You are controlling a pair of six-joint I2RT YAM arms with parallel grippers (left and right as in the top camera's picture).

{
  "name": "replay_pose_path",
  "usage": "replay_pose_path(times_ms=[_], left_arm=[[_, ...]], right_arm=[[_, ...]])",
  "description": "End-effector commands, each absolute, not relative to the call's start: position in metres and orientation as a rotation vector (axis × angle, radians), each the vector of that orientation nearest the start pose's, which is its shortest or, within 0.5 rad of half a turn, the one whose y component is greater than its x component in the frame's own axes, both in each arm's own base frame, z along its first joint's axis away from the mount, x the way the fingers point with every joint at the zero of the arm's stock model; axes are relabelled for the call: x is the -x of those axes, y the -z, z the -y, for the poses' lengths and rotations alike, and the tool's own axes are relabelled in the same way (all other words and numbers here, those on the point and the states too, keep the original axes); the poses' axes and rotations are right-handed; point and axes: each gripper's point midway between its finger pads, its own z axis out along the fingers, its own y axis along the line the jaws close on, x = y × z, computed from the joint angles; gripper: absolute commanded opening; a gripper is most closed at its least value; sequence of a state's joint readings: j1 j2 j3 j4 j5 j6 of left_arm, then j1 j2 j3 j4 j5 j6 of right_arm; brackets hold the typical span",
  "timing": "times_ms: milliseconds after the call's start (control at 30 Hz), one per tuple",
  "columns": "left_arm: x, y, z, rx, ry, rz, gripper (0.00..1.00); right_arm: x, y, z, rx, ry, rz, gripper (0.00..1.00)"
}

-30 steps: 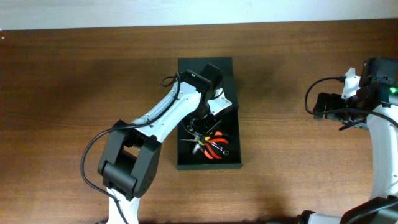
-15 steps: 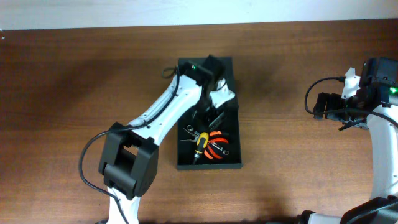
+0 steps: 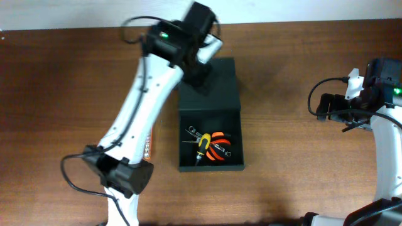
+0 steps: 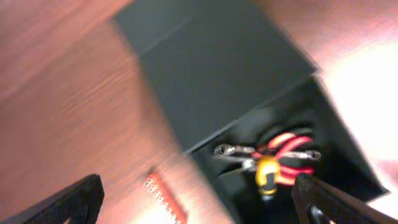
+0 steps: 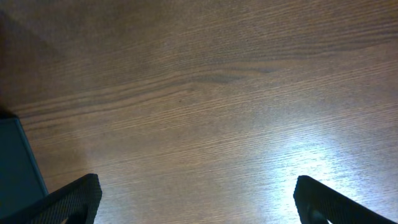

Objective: Pack container
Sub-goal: 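Raise the left gripper and move it over the orange bit strip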

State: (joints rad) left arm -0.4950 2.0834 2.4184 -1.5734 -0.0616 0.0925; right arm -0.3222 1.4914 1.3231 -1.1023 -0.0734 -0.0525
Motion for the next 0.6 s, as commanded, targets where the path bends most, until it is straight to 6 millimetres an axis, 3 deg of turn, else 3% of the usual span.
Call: replay_pose_path(times_ms=[0,100,267,433,567], left_arm=[[-0.402,-0.264,0.148,-0.487,-0.099,-2.75,0.99],[-0.401,-0.261,0.127,-0.394,-0.086,-2.805,0.99],[-0.402,-0.261,0.122,-0.307,0.073,-2.837,0.99],[-0.4,-0.264,0.112,-0.274,0.078,-2.84,0.99],[-0.385,-0.269,0.102,-0.263,0.058,-2.848,0.99]], right_arm=[[-0.31,-0.161,0.09,-0.371,-0.033,-2.805,0.99],[-0.31,-0.161,0.09,-0.371,-0.033,-2.805,0.99],[-0.31,-0.161,0.09,-0.371,-0.033,-2.805,0.99],[-0.31,-0.161,0.09,-0.371,-0.033,-2.805,0.99],[-0.31,-0.161,0.09,-0.371,-0.033,-2.805,0.99]])
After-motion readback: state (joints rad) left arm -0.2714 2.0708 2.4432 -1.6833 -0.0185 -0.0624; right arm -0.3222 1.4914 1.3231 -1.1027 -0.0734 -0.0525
